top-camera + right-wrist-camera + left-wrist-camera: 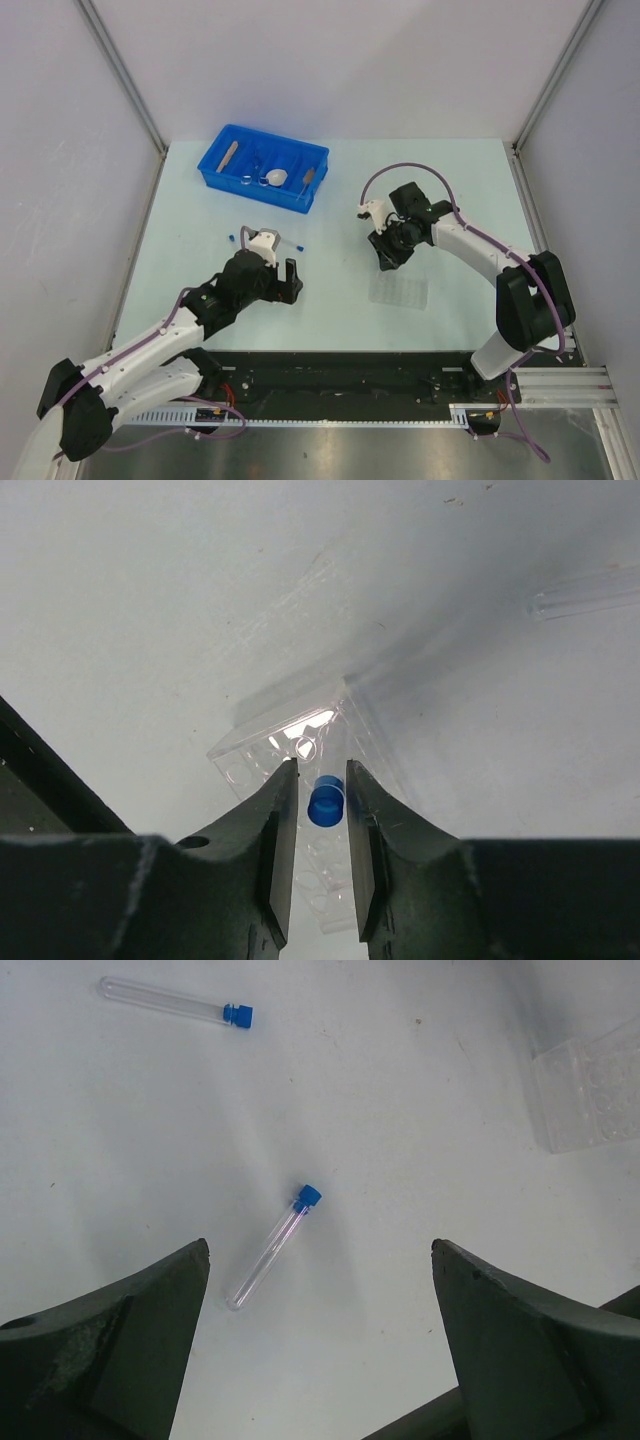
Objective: Organize the chemistry lab equipment
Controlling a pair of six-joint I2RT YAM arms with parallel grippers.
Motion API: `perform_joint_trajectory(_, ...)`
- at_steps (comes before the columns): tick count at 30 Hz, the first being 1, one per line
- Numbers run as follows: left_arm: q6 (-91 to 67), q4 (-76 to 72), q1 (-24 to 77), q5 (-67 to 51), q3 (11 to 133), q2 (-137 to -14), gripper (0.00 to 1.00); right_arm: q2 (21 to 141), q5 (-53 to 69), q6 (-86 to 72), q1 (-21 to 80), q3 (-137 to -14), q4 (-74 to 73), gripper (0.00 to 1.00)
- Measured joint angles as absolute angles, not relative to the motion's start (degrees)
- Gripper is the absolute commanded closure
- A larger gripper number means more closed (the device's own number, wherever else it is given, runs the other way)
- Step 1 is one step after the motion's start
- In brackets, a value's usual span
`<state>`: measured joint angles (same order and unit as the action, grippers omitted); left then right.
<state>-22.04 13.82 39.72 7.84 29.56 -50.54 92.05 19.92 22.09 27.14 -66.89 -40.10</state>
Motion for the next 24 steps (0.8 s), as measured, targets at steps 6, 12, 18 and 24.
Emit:
perform_joint_trajectory(6,-22.04,13.85,39.72,7.81,29.56,-50.54,0.03,92.03,20.86,22.87,27.16,-66.89,-40.88,0.66)
perform_joint_trajectory(12,-22.06,13.82,39.72,7.62,29.56,-50.65,0.03,91.42,22.63,24.01,27.16,-66.89,-42.11,0.58)
perform_joint_trajectory(18,-22.09,13.85,39.68,7.16,29.56,-51.90,0.03,90.08,22.98,24.51,26.76,-66.89,-42.59,0.46)
perform_joint_trajectory(24,-22.09,13.87,39.59,6.42,29.58,-53.58,0.01,87.74,24.08,25.61,25.21,-67.07,-43.20,0.38)
